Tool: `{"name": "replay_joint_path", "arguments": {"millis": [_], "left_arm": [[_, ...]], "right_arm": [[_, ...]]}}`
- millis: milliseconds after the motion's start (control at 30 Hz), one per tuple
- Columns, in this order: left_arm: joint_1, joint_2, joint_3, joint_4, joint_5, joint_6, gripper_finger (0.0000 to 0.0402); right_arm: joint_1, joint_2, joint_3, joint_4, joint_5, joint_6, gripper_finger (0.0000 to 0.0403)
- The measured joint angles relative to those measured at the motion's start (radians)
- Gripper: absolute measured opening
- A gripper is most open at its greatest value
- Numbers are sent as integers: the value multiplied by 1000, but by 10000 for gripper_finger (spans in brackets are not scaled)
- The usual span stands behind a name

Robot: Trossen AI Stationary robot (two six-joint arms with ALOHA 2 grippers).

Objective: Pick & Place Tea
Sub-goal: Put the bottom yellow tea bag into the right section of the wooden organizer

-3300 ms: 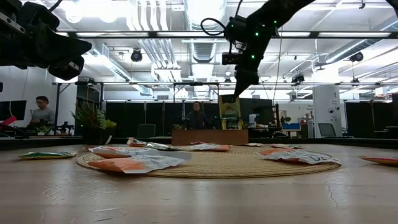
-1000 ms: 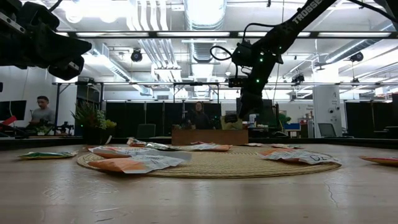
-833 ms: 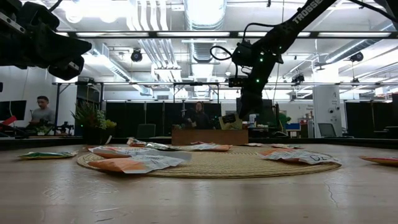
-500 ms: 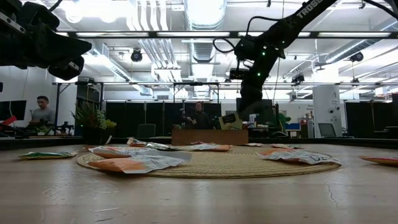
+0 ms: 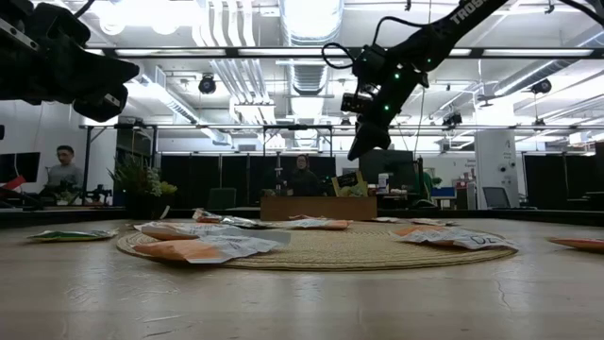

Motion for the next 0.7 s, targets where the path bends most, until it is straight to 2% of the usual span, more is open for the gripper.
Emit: {"name": "replay_joint_path", "arguments": {"millis": [67, 133, 700], "left_arm": [[0, 0, 0, 0, 0, 0, 0], [0, 0, 0, 0, 0, 0, 0], [0, 0, 0, 0, 0, 0, 0]], "right_arm": [[0, 1, 0, 0, 2, -12, 26], [4, 1, -2, 1, 2, -23, 16], [11, 54, -44, 68, 35, -37, 8]]}}
